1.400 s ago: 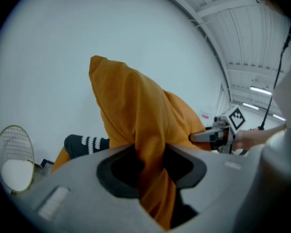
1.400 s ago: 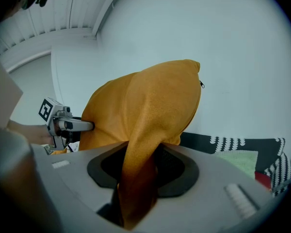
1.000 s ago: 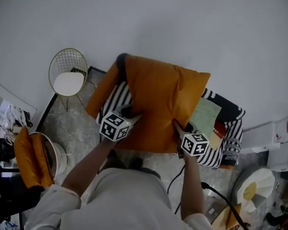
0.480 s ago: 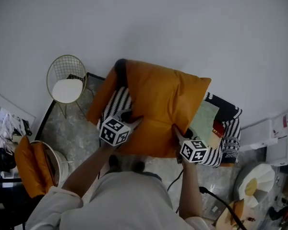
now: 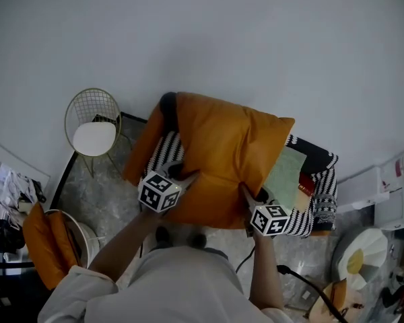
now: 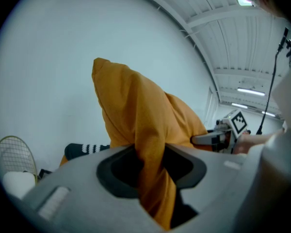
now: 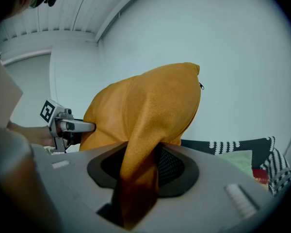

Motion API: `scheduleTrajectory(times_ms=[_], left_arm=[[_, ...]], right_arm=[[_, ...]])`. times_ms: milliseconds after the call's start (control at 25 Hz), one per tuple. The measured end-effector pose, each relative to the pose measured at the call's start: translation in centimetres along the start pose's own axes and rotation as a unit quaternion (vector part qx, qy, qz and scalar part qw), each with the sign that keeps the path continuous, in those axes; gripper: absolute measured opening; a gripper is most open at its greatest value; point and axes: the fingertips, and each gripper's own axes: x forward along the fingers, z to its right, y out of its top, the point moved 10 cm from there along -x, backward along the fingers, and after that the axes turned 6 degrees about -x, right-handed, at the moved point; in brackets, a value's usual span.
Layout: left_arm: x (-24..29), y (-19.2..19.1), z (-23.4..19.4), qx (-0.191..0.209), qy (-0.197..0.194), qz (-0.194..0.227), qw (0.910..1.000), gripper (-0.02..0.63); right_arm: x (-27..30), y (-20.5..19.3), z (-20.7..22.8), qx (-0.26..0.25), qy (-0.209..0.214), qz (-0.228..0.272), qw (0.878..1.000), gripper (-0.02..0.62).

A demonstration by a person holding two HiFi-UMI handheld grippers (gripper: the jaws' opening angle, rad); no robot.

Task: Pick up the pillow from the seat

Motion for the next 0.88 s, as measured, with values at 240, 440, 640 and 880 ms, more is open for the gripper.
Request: scheduleTrajectory(times_ms=[240,440,640,880], left_arm=[[-0.5,0.2,-0.6,0.002,-0.001,0.0,1.0,0.143],[-0.7,0.5,-1.6,0.005,-0.001,0.002,1.0,0.143],[-1.3,0.9,-2.1,0.004,0.0,0.006,1.0,0.143],[-1.7,1.4,-2.9,0.008,0.001,0.013,0.9999,0.143]], right_arm=[[0.5,0.3,-0.5,-0.005,0.0,-0.001,1.0,0.163],[1.4,0.7,-0.8,-0.005,0.003,-0.002,1.0,0.163],[1.9,1.4,-1.4,-0.009,0.004,-0.001,1.0,0.163],[2.5,2.1,-1.8,-0.016,0.004,0.005,1.0,0.164]])
